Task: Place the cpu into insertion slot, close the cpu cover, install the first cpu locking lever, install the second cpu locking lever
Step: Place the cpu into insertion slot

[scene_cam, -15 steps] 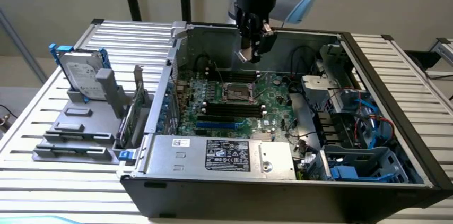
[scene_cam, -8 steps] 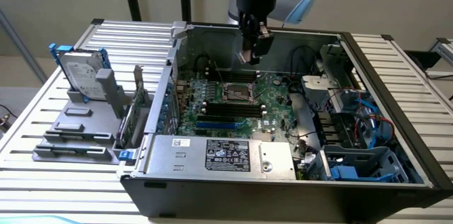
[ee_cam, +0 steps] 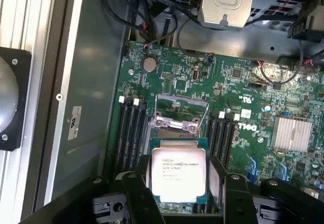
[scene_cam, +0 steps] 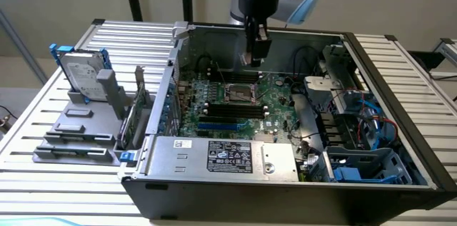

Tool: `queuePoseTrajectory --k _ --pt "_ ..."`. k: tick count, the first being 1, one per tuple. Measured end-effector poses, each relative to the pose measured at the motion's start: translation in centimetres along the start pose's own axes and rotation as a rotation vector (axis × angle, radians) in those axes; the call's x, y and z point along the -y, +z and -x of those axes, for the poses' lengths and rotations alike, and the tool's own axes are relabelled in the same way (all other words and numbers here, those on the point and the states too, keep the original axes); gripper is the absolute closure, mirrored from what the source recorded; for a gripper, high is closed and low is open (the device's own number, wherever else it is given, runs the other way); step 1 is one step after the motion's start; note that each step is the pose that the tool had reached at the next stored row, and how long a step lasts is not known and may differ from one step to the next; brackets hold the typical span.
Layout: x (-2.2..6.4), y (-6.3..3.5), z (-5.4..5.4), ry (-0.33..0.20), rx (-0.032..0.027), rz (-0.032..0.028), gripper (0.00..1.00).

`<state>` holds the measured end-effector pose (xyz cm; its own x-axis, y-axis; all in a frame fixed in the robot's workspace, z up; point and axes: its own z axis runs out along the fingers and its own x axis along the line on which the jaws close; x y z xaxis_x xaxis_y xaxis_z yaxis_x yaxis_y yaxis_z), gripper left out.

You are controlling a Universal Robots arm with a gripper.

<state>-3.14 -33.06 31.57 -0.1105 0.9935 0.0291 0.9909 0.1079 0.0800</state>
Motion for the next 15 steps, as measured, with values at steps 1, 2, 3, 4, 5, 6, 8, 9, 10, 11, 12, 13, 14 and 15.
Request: queuePoseTrajectory --k 1,2,3,4,5,6,8,9,10,11,12,13,14,15 --pt "0.00 0.06 0.0 0.018 0.0014 0.0005 0.45" --pt "0.01 0.13 0.0 0.036 0.0029 0.0010 0.45" --pt "0.02 0.22 0.0 0.054 0.0042 0.0014 0.45" --pt "0.03 0.33 0.0 0.072 0.0057 0.0017 0.45" --pt "0.03 0.44 0.0 0.090 0.0071 0.0018 0.45" --pt "0.04 0.57 0.0 0.108 0.0086 0.0018 0.45" --pt "0.07 0.85 0.0 0.137 0.0115 0.0017 0.45" --pt "0.09 1.02 0.0 0.146 0.0121 0.0019 0.45" --pt "0.14 1.20 0.0 0.151 0.0124 0.0021 0.45" --pt "0.23 1.37 0.0 0.152 0.0126 0.0022 0.45" --pt "0.33 1.54 0.0 0.153 0.0127 0.0022 0.45" --pt "0.48 1.72 0.0 0.153 0.0128 0.0022 0.45" --pt "0.59 1.90 0.0 0.153 0.0126 0.0022 0.45" --pt "0.68 2.07 0.0 0.153 0.0126 0.0022 0.45"
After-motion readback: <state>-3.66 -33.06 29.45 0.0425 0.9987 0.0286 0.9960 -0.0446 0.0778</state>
